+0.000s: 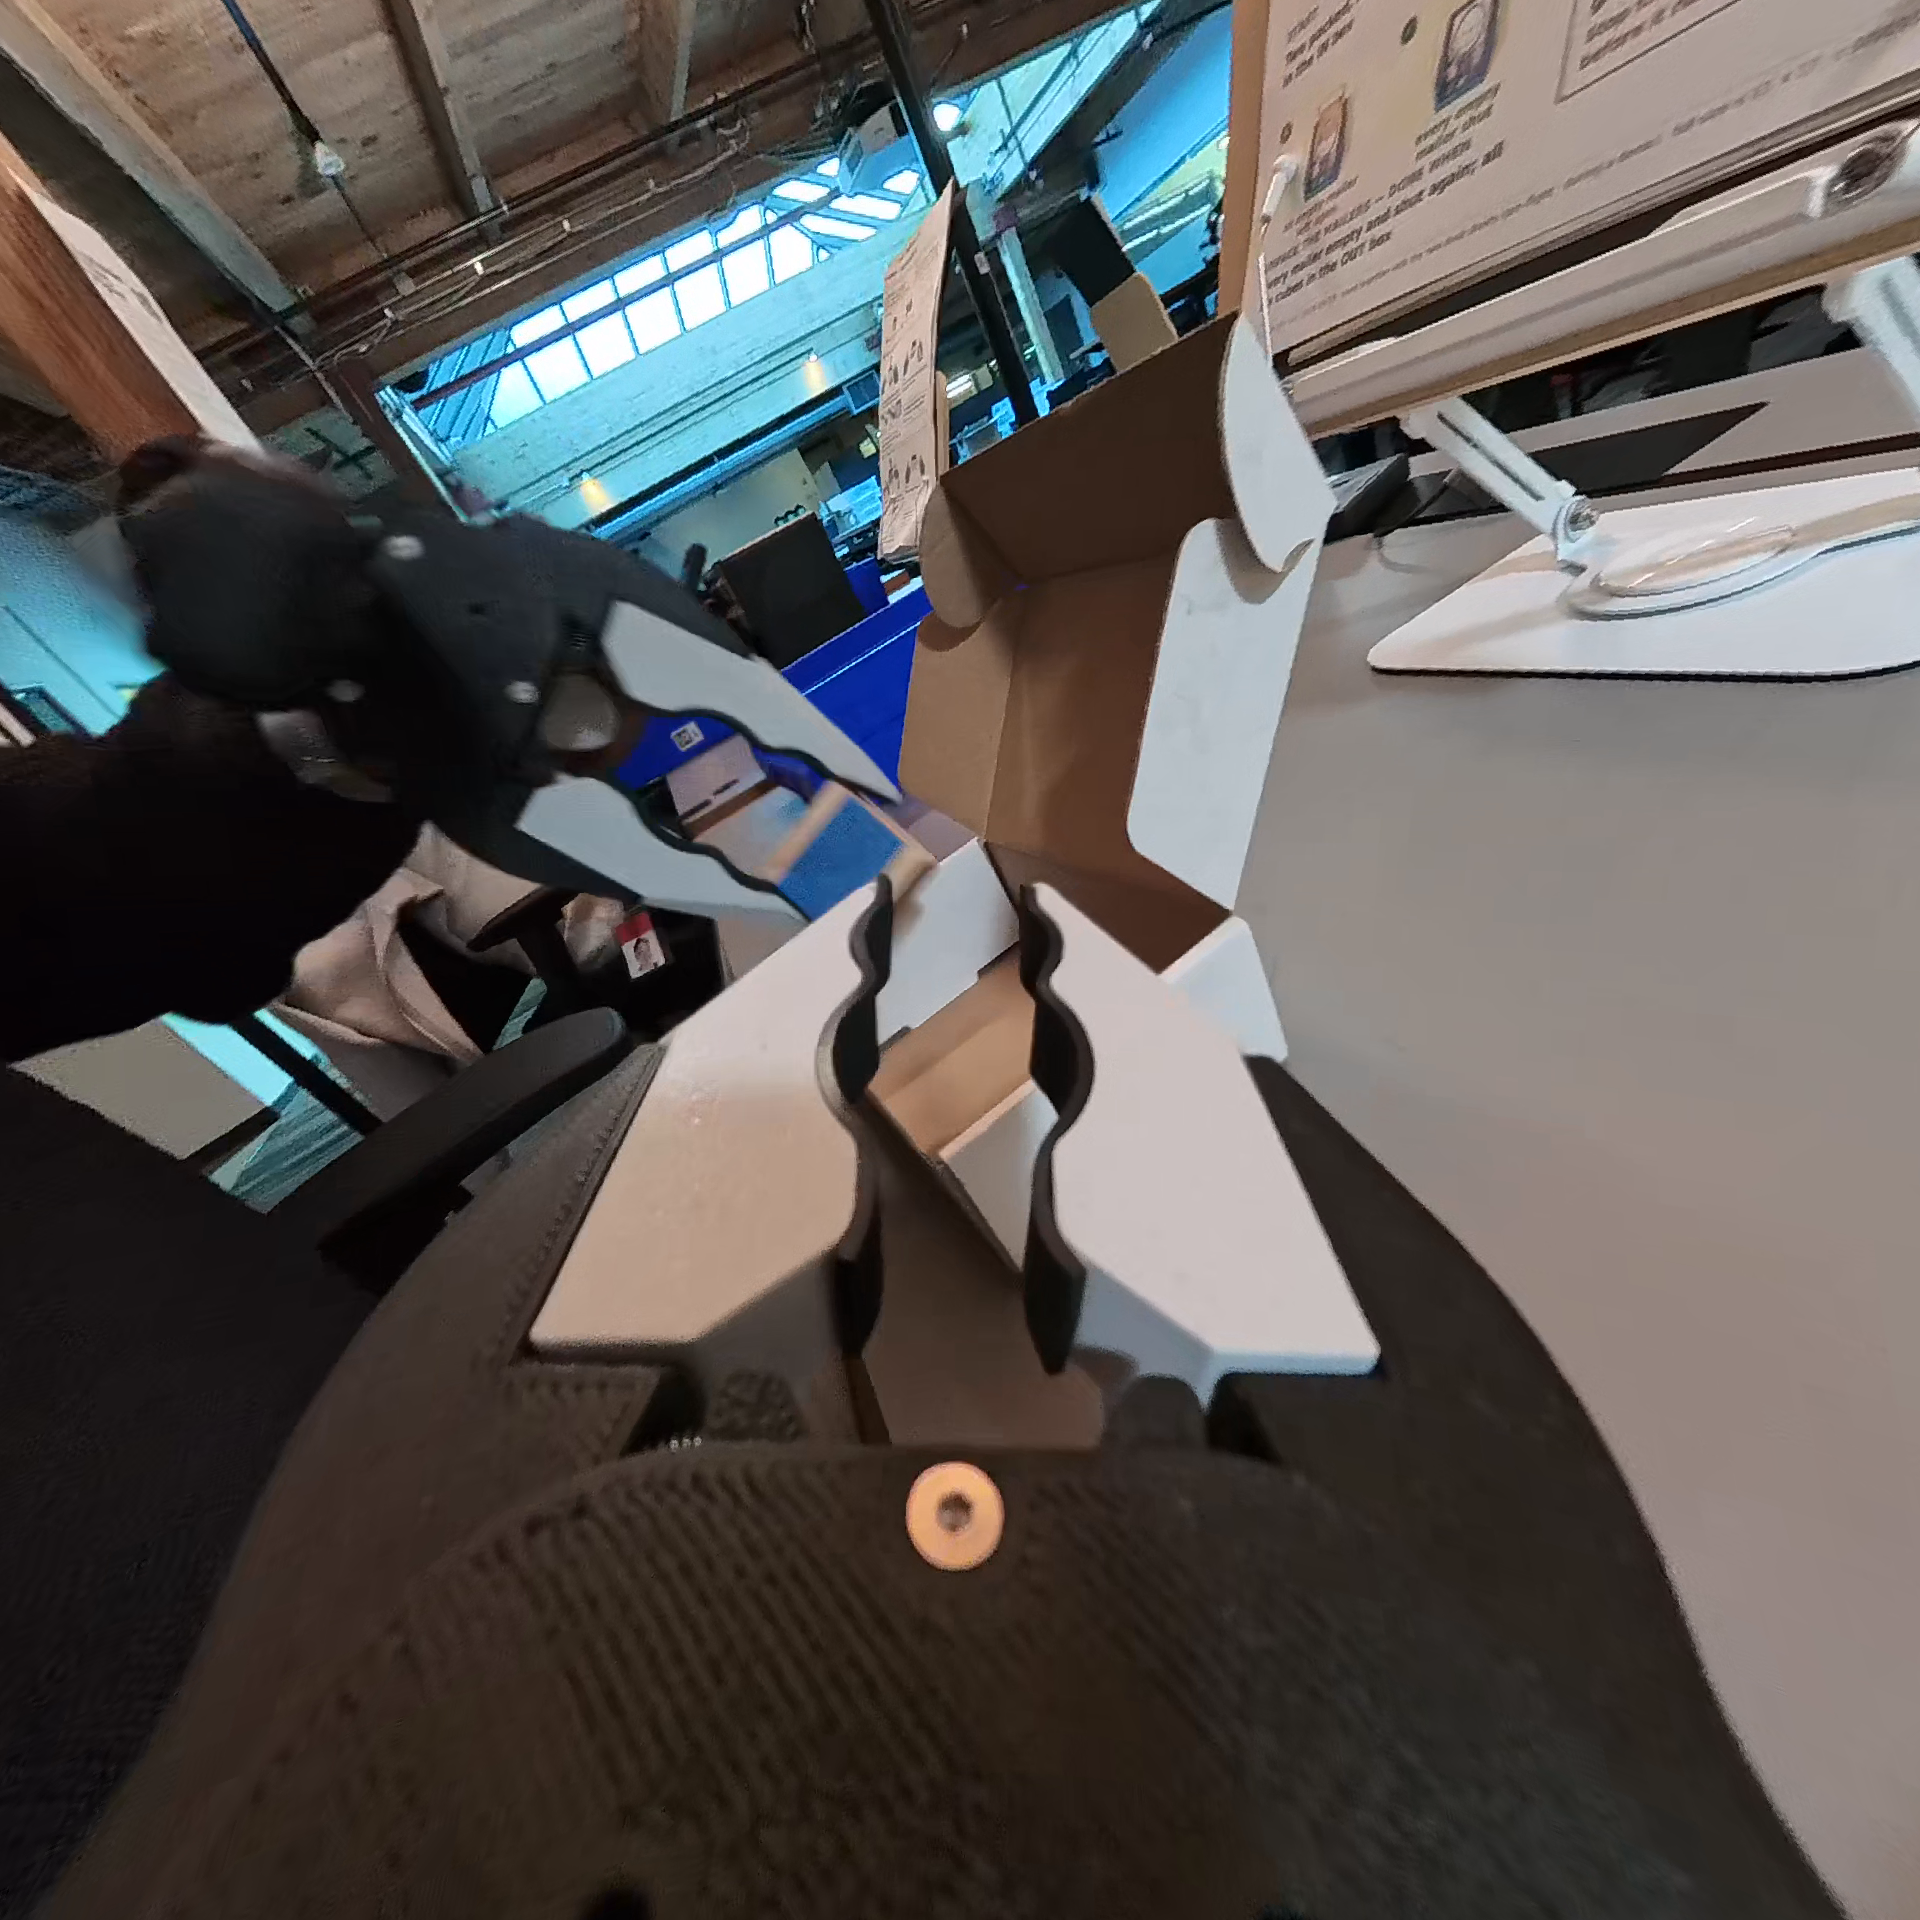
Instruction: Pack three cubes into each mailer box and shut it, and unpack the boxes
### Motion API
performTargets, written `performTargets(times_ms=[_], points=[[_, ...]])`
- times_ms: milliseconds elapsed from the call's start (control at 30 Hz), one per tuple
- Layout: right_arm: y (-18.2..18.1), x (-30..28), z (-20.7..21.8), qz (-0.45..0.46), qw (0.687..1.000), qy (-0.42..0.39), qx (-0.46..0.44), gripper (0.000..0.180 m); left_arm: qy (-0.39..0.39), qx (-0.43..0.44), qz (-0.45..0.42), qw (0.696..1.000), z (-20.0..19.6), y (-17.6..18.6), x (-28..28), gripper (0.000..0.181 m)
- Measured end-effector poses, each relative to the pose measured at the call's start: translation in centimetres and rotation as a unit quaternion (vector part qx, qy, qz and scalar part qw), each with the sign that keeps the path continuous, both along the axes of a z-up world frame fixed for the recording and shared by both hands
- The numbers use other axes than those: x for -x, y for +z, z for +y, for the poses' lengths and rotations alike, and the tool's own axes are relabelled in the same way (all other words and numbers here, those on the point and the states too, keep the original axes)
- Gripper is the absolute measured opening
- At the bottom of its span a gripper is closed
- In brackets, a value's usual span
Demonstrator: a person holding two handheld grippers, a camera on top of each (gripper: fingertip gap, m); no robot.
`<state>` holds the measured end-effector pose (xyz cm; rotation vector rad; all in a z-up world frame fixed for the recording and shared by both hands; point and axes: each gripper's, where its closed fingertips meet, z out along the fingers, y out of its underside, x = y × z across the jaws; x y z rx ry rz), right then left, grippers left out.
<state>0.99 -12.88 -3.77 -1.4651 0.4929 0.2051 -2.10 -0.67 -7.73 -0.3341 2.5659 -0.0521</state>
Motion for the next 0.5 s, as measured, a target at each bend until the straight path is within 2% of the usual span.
performTargets(times_ms=[67,133,300,400,500], points=[[-0.3,0.2,0.1,0.004,1.000,0.009,0.005,0.024,0.044,0.007,0.108,0.993,-0.3,-2.7,0.3,0.044],[-0.3,0.1,0.1,0.005,1.000,0.008,0.005,0.024,0.084,-0.018,0.181,0.980,0.4,-4.2,0.2,0.044],[-0.3,-0.3,-0.1,0.018,1.000,0.008,-0.003,0.023,0.122,-0.069,0.223,0.965,1.5,-5.1,-0.9,0.045],[-0.1,-0.4,-0.2,0.034,0.999,0.011,-0.015,0.024,0.119,-0.120,0.223,0.960,2.3,-6.3,-0.8,0.046],[0.0,-0.4,-0.3,0.040,0.999,0.012,-0.020,0.024,0.120,-0.118,0.217,0.962,2.0,-6.9,-1.0,0.045]])
